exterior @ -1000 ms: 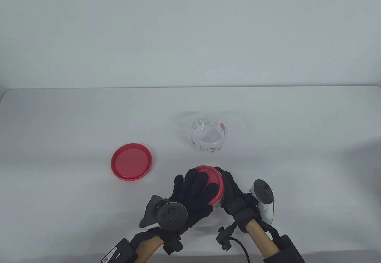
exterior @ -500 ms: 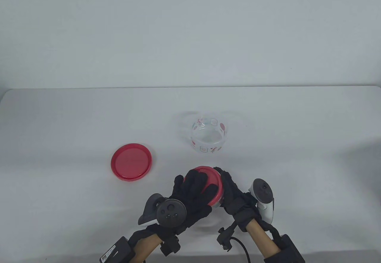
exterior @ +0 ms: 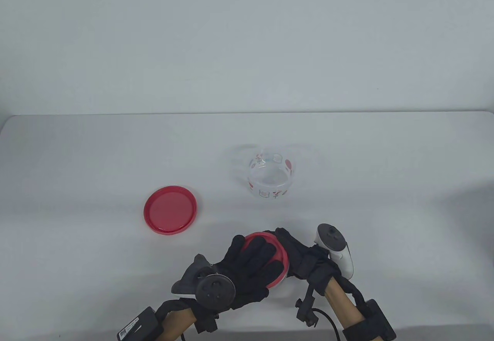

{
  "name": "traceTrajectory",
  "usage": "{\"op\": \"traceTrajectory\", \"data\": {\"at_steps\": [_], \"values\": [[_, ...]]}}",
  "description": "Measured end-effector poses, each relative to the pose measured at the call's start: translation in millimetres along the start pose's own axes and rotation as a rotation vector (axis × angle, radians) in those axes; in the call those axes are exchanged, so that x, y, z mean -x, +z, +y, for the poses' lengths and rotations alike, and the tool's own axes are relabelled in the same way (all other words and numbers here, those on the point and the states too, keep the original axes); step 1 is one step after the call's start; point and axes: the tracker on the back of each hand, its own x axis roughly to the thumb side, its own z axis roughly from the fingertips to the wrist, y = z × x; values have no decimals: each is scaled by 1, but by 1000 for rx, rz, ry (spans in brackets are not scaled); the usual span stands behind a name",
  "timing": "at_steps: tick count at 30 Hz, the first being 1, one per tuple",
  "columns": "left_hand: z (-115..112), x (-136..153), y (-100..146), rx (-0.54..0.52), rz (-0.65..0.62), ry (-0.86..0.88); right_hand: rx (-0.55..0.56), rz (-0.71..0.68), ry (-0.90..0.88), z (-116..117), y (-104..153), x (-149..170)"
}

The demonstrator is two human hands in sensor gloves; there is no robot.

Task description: Nest food storage containers

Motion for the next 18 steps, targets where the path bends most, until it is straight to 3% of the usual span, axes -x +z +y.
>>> {"op": "traceTrajectory", "data": {"at_steps": [2, 4, 6, 9, 12, 18], "values": [[2, 0, 1, -23, 11, 8, -8, 4, -37, 1, 0, 2], [8, 3, 4, -118, 38, 51, -10, -8, -93, 3, 0, 3], [18, 10, 11, -251, 142, 90, 14, -27, -141, 6, 0, 3], [28, 24, 21, -370, 320, 128, 51, -46, -110, 7, 1, 4], [27, 41, 31, -350, 547, 246, 80, -71, -112, 9, 1, 3], [16, 53, 30, -229, 563, 430, 110, -104, -120, 9, 3, 2]]}}
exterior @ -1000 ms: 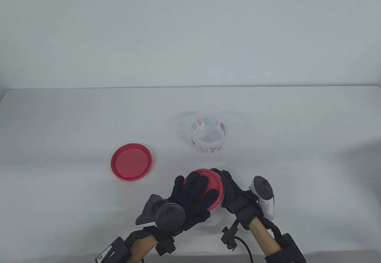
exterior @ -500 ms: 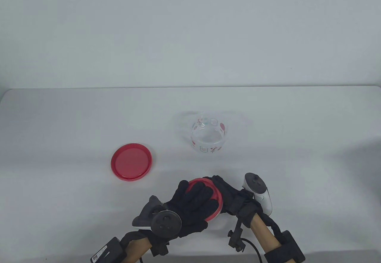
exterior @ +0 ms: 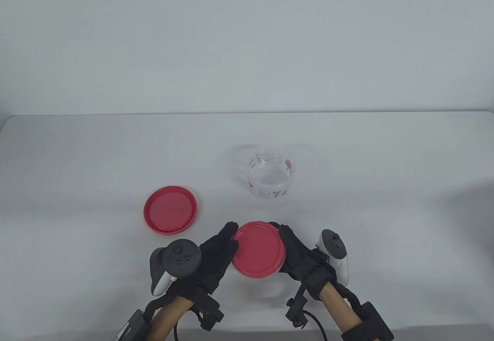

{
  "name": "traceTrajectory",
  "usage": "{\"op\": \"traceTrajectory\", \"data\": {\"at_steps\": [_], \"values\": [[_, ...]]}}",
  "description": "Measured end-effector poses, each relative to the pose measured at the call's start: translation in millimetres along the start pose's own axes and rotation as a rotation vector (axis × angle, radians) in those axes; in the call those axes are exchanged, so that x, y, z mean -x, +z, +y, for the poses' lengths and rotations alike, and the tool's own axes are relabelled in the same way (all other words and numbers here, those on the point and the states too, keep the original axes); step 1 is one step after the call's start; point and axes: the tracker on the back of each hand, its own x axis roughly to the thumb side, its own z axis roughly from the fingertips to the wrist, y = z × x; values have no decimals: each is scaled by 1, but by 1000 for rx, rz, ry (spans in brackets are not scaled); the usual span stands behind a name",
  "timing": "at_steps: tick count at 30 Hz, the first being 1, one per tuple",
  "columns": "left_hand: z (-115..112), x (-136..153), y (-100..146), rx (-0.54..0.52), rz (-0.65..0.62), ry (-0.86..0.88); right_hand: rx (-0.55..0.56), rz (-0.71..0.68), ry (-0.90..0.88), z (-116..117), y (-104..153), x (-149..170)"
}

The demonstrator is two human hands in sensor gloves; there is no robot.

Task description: Nest food storage containers

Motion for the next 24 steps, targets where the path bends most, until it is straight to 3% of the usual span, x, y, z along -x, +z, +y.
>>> {"op": "traceTrajectory", "data": {"at_steps": [6, 9, 11, 15, 16, 17, 19, 22, 24], "values": [[2, 2, -1, -15, -30, 65, -66, 17, 0, 2, 0, 0], [-1, 5, -2, 27, -1, 80, -63, 25, 7, 2, -1, 2], [-5, 7, -2, 118, 72, 120, -53, 40, 26, 2, -1, 5], [-4, 9, -4, 114, 89, 116, -2, 17, 60, 2, -1, 5], [-4, 8, -4, 102, 92, 111, 65, -6, 101, 2, 0, 2], [-2, 7, -4, 93, 94, 90, 197, -57, 202, 1, 3, -2], [0, 6, -3, 65, 102, 50, 344, -140, 441, -1, 8, -13], [1, 5, -3, 37, 98, -30, 391, -188, 747, 0, 13, -29], [2, 5, -3, 31, 106, -57, 423, -184, 859, 5, 15, -33]]}}
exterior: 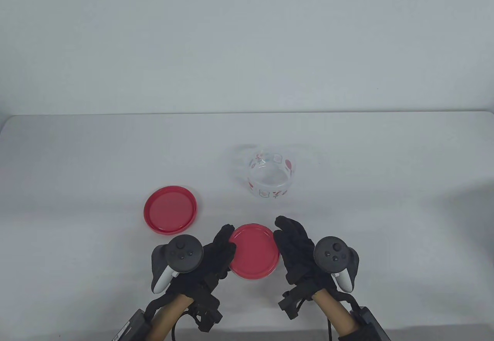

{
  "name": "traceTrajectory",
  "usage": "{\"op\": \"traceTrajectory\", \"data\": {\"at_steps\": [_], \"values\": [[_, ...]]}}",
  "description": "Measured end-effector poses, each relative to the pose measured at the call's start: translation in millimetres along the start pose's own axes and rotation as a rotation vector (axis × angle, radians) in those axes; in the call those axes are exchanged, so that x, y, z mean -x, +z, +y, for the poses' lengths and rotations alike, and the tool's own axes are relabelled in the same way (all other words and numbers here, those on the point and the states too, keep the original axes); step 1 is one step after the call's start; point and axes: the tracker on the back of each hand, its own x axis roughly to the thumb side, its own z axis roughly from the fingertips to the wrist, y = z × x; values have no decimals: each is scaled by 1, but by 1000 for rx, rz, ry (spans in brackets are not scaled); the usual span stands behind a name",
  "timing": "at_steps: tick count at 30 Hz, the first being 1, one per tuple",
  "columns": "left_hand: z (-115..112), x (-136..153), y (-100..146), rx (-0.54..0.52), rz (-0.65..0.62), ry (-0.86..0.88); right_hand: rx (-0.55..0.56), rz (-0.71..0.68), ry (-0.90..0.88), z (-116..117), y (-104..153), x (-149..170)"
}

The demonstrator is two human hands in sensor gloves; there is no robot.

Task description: Nest food storage containers

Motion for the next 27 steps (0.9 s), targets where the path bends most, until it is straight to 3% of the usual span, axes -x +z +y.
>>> {"op": "traceTrajectory", "data": {"at_steps": [7, 11, 16, 20, 27], "values": [[-5, -5, 1, -6, 4, -88, -12, -62, 292, 7, 2, -18], [-5, -5, 1, -19, 11, -69, 13, -40, 233, 3, 1, -21], [8, -6, 5, -116, -38, -19, 81, 4, 160, -12, -9, -27], [17, -1, 4, -134, -42, -68, 150, 81, 116, -30, -29, -31], [28, 5, 2, -126, 10, -169, 288, 219, 115, -62, -86, -37]]}}
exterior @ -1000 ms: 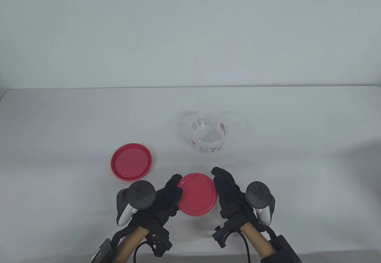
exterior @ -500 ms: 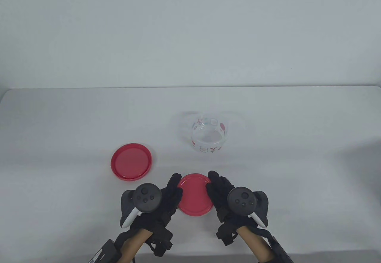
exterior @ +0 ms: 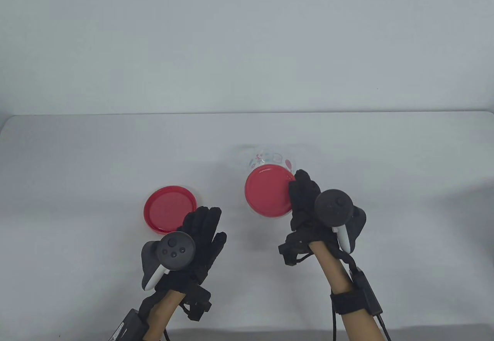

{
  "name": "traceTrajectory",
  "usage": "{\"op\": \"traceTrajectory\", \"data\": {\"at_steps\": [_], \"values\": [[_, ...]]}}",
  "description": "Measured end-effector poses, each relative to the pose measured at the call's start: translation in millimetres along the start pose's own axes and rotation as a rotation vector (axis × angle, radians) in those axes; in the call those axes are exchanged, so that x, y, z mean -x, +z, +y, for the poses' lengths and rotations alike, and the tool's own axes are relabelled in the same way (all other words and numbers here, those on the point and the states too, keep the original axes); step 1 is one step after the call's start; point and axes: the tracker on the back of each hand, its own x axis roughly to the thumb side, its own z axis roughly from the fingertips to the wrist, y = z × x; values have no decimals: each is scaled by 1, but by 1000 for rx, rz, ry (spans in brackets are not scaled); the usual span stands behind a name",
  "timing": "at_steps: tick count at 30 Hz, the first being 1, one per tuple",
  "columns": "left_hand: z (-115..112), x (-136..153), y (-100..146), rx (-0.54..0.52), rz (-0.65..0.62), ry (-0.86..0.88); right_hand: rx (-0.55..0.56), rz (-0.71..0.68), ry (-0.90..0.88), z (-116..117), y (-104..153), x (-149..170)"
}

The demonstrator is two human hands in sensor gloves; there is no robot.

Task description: Nest food storage containers

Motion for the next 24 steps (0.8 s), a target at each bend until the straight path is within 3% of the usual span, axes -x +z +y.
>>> {"op": "traceTrajectory", "data": {"at_steps": [9, 19, 24], "values": [[10, -4, 3, -38, -17, -26, 75, 185, 53, 31, -59, 5], [15, 3, 2, -31, 10, 19, -13, 285, 168, 59, -78, 20], [14, 3, 1, -19, 14, 21, -67, 319, 160, 60, -80, 21]]}}
